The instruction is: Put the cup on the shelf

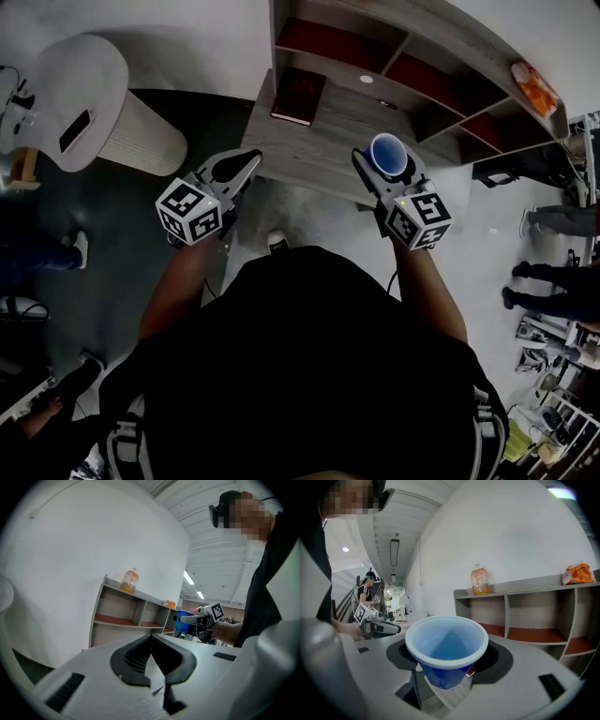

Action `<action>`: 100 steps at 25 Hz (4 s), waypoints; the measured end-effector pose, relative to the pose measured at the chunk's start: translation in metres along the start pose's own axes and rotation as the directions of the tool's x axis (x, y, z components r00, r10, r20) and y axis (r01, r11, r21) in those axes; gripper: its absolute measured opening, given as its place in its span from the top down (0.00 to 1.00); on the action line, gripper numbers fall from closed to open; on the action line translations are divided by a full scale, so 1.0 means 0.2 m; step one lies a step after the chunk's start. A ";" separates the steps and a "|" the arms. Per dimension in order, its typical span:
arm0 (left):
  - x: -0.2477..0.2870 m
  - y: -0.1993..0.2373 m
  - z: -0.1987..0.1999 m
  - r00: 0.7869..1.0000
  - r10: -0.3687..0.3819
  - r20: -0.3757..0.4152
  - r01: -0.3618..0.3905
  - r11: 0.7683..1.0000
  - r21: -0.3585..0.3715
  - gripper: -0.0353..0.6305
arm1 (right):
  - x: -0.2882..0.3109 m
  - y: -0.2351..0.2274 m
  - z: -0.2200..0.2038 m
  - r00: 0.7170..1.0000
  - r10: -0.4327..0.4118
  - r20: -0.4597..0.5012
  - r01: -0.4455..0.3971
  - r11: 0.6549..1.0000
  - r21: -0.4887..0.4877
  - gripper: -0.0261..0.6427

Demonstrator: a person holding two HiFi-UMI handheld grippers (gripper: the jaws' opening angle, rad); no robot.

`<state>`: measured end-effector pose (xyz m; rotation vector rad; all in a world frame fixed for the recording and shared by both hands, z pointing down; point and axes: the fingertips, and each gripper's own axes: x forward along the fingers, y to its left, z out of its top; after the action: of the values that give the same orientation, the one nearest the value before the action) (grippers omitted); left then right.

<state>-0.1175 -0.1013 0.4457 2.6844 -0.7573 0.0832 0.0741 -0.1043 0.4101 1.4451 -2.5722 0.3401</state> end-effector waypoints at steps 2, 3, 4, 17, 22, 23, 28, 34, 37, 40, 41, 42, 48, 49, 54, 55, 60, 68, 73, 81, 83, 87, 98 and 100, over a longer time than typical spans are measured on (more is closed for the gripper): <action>-0.02 0.05 0.00 1.000 -0.002 0.000 0.002 1.000 -0.004 0.92 | 0.04 0.02 0.01 1.000 -0.005 -0.002 0.005 1.000 -0.001 0.51; -0.03 0.07 0.00 1.000 -0.003 -0.001 0.003 1.000 -0.007 0.92 | 0.06 0.03 0.01 1.000 -0.007 -0.005 0.007 1.000 -0.001 0.51; -0.04 0.09 -0.01 1.000 -0.004 -0.001 0.004 1.000 -0.011 0.92 | 0.08 0.04 0.01 1.000 -0.009 -0.008 0.009 1.000 -0.001 0.51; -0.20 0.27 -0.02 1.000 0.002 0.010 -0.002 0.999 -0.037 0.92 | 0.26 0.15 0.04 1.000 -0.013 -0.025 0.012 1.000 -0.015 0.51; -0.27 0.34 0.00 0.999 0.037 0.022 -0.036 0.999 -0.038 0.92 | 0.30 0.18 0.07 1.000 -0.003 -0.020 0.003 1.000 -0.027 0.51; -0.28 0.34 0.00 0.999 0.041 0.025 -0.041 0.998 -0.038 0.92 | 0.31 0.18 0.07 1.000 -0.002 -0.021 0.001 1.000 -0.027 0.51; -0.30 0.33 -0.01 0.999 0.047 0.016 -0.046 0.998 -0.038 0.92 | 0.33 0.20 0.07 1.000 0.010 -0.017 -0.011 1.000 -0.020 0.51; -0.29 0.32 -0.01 0.999 0.052 0.001 -0.052 0.998 -0.029 0.92 | 0.33 0.17 0.07 1.000 0.017 -0.013 -0.017 1.000 -0.016 0.51; -0.26 0.32 0.01 0.998 0.055 -0.002 -0.055 0.998 -0.022 0.92 | 0.34 0.12 0.06 1.000 0.016 -0.011 -0.016 1.000 -0.010 0.51; -0.22 0.32 0.01 0.998 0.057 -0.009 -0.057 0.998 -0.016 0.92 | 0.35 0.07 0.07 1.000 0.018 -0.001 -0.018 1.000 -0.005 0.51; -0.20 0.32 0.02 0.998 0.058 -0.012 -0.059 0.998 -0.015 0.92 | 0.36 0.06 0.07 1.000 0.019 0.002 -0.019 1.000 -0.003 0.51; -0.18 0.32 0.02 0.998 0.061 -0.015 -0.061 0.998 -0.014 0.92 | 0.36 0.04 0.07 1.000 0.020 0.005 -0.020 1.000 0.000 0.51; -0.03 0.36 0.08 0.996 0.085 -0.016 -0.085 0.996 -0.004 0.92 | 0.44 -0.13 0.09 0.999 0.041 0.013 -0.041 0.999 0.011 0.51; 0.00 0.36 0.09 0.996 0.087 -0.013 -0.087 0.996 -0.002 0.92 | 0.45 -0.15 0.09 0.999 0.045 0.012 -0.045 0.999 0.011 0.51; 0.14 0.32 0.12 0.996 0.083 -0.019 -0.083 0.997 0.006 0.92 | 0.50 -0.27 0.08 0.998 0.064 0.004 -0.064 0.998 0.019 0.51; 0.16 0.32 0.12 0.996 0.085 -0.022 -0.085 0.996 0.008 0.92 | 0.51 -0.29 0.09 0.998 0.070 0.005 -0.070 0.997 0.020 0.51; 0.24 0.35 0.13 0.993 0.112 -0.027 -0.112 0.994 0.001 0.92 | 0.58 -0.37 0.09 0.995 0.101 -0.003 -0.101 0.995 0.024 0.51; 0.41 0.39 0.17 0.989 0.143 -0.030 -0.143 0.990 -0.001 0.92 | 0.68 -0.52 0.11 0.989 0.151 0.000 -0.151 0.988 0.032 0.51; 0.54 0.40 0.20 0.987 0.158 -0.035 -0.158 0.987 0.005 0.92 | 0.72 -0.61 0.12 0.984 0.181 0.002 -0.180 0.983 0.039 0.51; 0.66 0.37 0.23 0.987 0.157 -0.029 -0.157 0.988 0.003 0.92 | 0.74 -0.69 0.09 0.977 0.213 -0.028 -0.212 0.977 0.025 0.51; 0.66 0.37 0.22 0.987 0.158 -0.034 -0.158 0.987 -0.002 0.92 | 0.75 -0.69 0.09 0.977 0.210 -0.029 -0.209 0.978 0.025 0.51; 0.66 0.42 0.20 0.988 0.151 -0.041 -0.151 0.988 -0.008 0.92 | 0.78 -0.69 0.09 0.979 0.203 -0.034 -0.202 0.979 0.017 0.51; 0.58 0.55 0.27 0.997 0.070 -0.042 -0.069 0.997 0.024 0.92 | 0.84 -0.61 0.15 0.994 0.106 -0.016 -0.106 0.994 0.014 0.51; 0.56 0.57 0.29 0.997 0.060 -0.039 -0.059 0.998 0.026 0.92 | 0.86 -0.60 0.15 0.996 0.087 -0.016 -0.087 0.996 0.015 0.51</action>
<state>-0.0836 -0.2678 0.4445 2.6757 -0.8288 0.1620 0.0877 -0.3136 0.4397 1.3311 -2.6301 0.3814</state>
